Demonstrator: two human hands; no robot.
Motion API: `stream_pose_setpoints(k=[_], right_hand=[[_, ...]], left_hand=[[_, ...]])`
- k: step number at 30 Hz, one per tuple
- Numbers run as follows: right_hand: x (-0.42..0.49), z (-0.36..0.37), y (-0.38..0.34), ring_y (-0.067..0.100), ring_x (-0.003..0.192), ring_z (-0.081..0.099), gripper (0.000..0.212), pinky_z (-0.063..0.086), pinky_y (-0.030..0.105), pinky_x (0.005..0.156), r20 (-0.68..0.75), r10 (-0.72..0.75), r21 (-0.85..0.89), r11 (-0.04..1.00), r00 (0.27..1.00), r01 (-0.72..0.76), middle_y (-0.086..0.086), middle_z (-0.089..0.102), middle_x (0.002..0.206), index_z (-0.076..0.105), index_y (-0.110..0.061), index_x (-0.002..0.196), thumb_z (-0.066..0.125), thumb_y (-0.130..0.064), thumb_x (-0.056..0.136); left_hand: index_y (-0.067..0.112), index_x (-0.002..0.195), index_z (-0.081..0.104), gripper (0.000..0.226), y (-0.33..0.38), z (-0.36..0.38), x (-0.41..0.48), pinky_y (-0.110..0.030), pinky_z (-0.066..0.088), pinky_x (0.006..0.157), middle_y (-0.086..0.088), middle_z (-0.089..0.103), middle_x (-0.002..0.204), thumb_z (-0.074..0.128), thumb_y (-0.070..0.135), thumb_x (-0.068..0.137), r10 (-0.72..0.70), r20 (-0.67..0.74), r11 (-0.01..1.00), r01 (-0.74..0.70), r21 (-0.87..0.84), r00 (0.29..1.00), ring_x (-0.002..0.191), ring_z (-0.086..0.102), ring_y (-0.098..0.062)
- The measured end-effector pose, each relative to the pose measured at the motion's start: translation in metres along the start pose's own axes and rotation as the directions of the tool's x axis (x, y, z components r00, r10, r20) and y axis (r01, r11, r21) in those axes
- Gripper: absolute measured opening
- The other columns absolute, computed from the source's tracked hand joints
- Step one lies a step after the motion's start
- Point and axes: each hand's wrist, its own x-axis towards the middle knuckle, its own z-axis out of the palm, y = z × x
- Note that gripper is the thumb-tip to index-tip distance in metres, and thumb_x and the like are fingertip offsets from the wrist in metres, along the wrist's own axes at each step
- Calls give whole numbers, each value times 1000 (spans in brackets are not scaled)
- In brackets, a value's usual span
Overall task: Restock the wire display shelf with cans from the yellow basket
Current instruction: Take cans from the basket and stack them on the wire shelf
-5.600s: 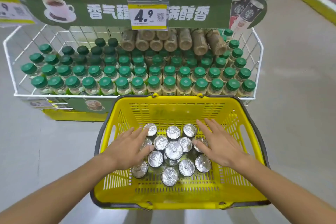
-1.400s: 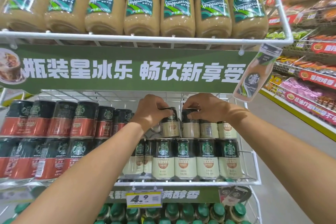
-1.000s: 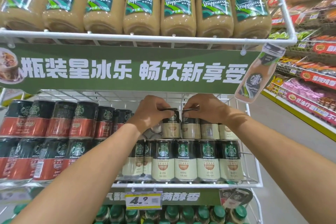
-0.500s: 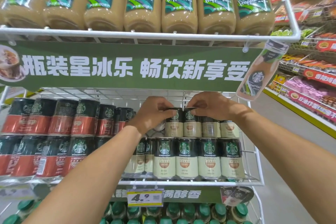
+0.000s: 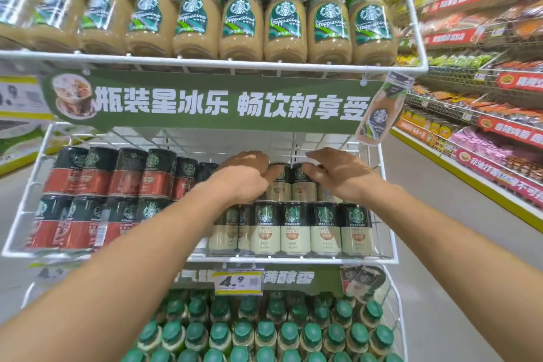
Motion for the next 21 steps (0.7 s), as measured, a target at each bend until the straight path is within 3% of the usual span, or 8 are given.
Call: stream_pose_setpoints(k=[2,3,6,9,11,14,17,21], right_hand=[[-23,-1,-7,25,138,51,72,38,43,114,75,-32,-52,998,997,36,3,47,157,45,-28,149,22,-73,99],[-34,-1,-11,25,133,55,76,41,43,113,99,-32,-85,996,995,41,5,53,152,52,-25,144,18,-75,98],[-65,3,-25,27,107,64,82,51,48,98,95,-20,-149,988,995,34,10,69,117,62,-16,118,14,-79,94],[-96,14,-33,38,137,47,77,38,49,110,90,-23,-201,979,996,41,17,50,150,40,-22,153,20,-73,99],[-119,21,-39,36,151,28,83,27,51,120,104,-21,-192,981,994,41,15,32,164,23,-24,162,17,-74,97],[-153,35,-42,33,158,15,86,20,52,126,116,19,-186,982,993,3,11,19,171,17,-24,164,15,-76,96],[-188,56,-42,34,157,17,81,23,53,125,132,33,-187,982,991,-7,12,21,170,19,-24,164,19,-73,99],[-236,93,-38,35,157,17,82,22,55,125,130,52,-184,983,990,-28,12,23,169,22,-23,163,19,-72,98]], left_hand=[[16,94,67,70,-1,-6,-23,-41,58,84,0,65,79,21,70,99,30,35,999,-32,43,999,73,66,-16],[15,89,67,73,-2,-7,-35,-39,58,77,3,60,72,20,71,98,48,25,996,-50,77,999,66,62,-15],[18,91,61,70,-1,-6,-74,-44,53,80,-5,66,93,17,73,97,113,-6,973,-110,204,994,87,64,-22],[10,136,55,77,2,5,-108,-52,44,110,-17,58,142,21,69,100,143,42,960,-149,236,989,134,53,-35],[8,148,45,81,6,15,-131,-50,36,118,-17,48,154,20,69,101,142,58,965,-151,215,988,145,42,-32],[10,144,48,81,12,34,-162,-50,37,117,-15,50,151,19,71,100,147,88,968,-161,191,985,142,44,-34],[11,120,54,70,15,58,-191,-48,47,99,-10,61,119,21,69,99,188,96,962,-203,184,978,122,55,-36],[8,135,53,83,10,104,-228,-51,46,103,-15,61,135,15,71,97,253,98,946,-267,185,962,127,56,-35]])
